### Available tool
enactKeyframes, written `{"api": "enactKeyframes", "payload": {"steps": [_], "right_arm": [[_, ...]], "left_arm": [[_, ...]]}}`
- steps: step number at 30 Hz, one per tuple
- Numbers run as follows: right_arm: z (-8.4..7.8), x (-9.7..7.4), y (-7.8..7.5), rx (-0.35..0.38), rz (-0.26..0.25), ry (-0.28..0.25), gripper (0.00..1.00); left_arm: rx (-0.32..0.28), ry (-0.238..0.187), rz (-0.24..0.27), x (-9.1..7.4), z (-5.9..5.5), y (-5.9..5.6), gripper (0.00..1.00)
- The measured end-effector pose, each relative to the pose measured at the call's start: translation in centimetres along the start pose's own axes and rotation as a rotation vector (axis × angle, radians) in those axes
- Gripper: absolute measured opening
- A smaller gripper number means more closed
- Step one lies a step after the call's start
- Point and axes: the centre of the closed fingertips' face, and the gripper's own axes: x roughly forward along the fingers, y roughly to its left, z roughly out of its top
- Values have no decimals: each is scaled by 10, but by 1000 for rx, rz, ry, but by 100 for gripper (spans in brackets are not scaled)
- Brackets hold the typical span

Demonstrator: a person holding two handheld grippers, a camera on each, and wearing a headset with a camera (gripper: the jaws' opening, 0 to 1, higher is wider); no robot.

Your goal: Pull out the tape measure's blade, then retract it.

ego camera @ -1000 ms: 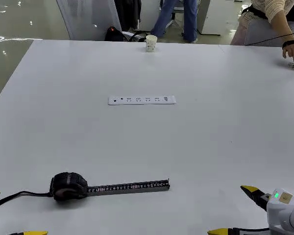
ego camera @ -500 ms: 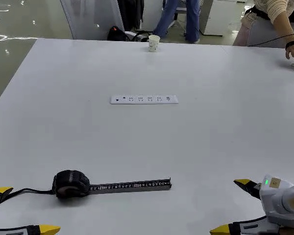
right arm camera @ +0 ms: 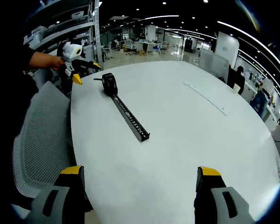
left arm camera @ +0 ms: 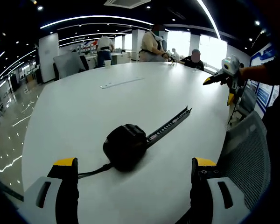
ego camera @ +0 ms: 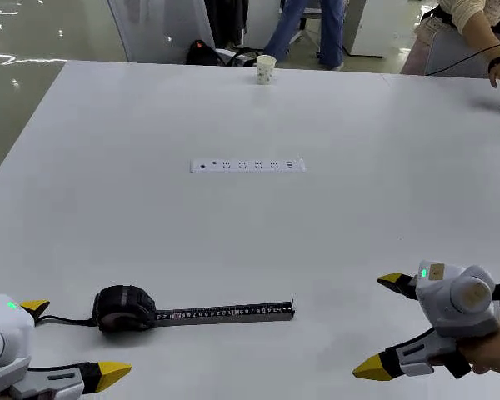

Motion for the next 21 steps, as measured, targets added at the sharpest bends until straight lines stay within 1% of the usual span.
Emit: {"api": "enactKeyframes", "payload": {"steps": [2, 3, 5, 7, 8, 9, 10, 13, 15, 16, 19, 21], "right_arm": [[3, 1, -4, -9, 6, 4, 99], [6, 3, -6, -12, 12, 7, 99], [9, 5, -9, -26, 21, 17, 99], [10, 8, -11, -34, 31, 28, 99], [10, 10, -12, -39, 39, 33, 99], [11, 12, -12, -44, 45, 39, 99], [12, 14, -12, -47, 53, 45, 99], [11, 20, -13, -56, 73, 63, 99], [11, 24, -14, -62, 82, 74, 99], [11, 25, -15, -64, 86, 79, 99], [11, 32, -16, -77, 102, 96, 99], [11, 37, -17, -86, 111, 106, 99]], "left_arm": [[33, 9, 15, 3, 1, 0, 99], [33, 15, 16, 5, 1, -1, 99], [12, 1, 7, 9, 5, -5, 99], [17, 19, 9, 13, 4, -7, 99], [20, 34, 23, 16, 2, -6, 99], [14, 35, 27, 19, 2, -6, 99], [-5, 30, 29, 20, 4, -7, 99], [-19, 20, 38, 24, 10, -8, 99], [-17, 13, 49, 29, 12, -3, 99], [-23, 14, 52, 30, 12, -3, 99], [-28, 12, 71, 35, 13, 1, 99], [-41, -5, 76, 38, 14, 1, 99]]}}
